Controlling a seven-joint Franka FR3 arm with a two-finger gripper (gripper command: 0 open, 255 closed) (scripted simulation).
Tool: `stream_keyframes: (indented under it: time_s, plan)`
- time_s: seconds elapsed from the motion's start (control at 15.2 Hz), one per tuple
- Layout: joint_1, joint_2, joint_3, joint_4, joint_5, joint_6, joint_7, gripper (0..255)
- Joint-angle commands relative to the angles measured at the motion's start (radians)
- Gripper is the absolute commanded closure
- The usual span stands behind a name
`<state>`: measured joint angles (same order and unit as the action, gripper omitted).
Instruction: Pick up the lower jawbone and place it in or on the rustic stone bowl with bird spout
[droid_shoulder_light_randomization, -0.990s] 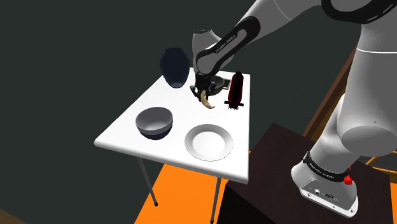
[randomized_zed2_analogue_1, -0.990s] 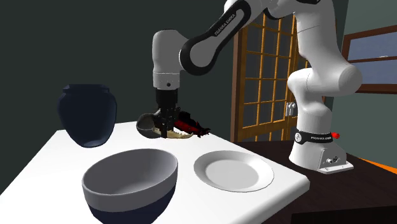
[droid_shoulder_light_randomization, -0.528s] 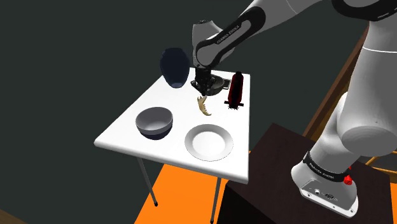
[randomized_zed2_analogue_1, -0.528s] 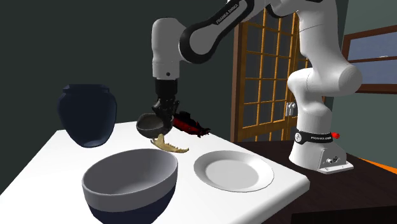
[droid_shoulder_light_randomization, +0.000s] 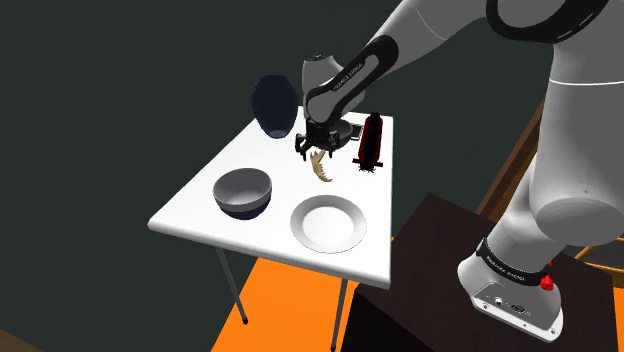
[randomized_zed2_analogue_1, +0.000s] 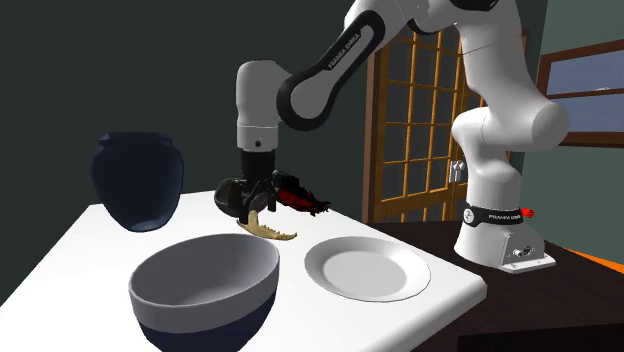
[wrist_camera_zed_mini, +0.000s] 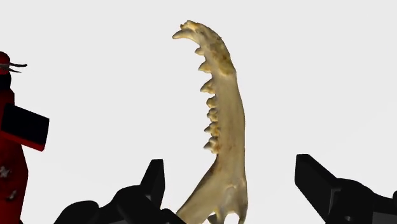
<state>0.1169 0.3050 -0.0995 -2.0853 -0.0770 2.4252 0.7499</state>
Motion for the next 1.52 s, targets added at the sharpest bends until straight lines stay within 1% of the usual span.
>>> stream_keyframes:
  time_s: [0.0, 0.26, 0.73, 0.79, 1.39, 1.45]
  plan:
    - [-0.001, 0.021, 0.0, -0.003, 0.002, 0.025, 0.003, 0]
    - [-0.004, 0.058, 0.0, -0.005, 0.004, 0.064, 0.002, 0]
    - [-0.004, 0.058, 0.0, -0.005, 0.004, 0.063, 0.002, 0]
    - [-0.004, 0.058, 0.0, -0.005, 0.004, 0.063, 0.002, 255]
    - [-0.005, 0.058, 0.0, -0.005, 0.004, 0.064, 0.002, 255]
    - [-0.004, 0.048, 0.0, -0.004, 0.003, 0.053, 0.001, 255]
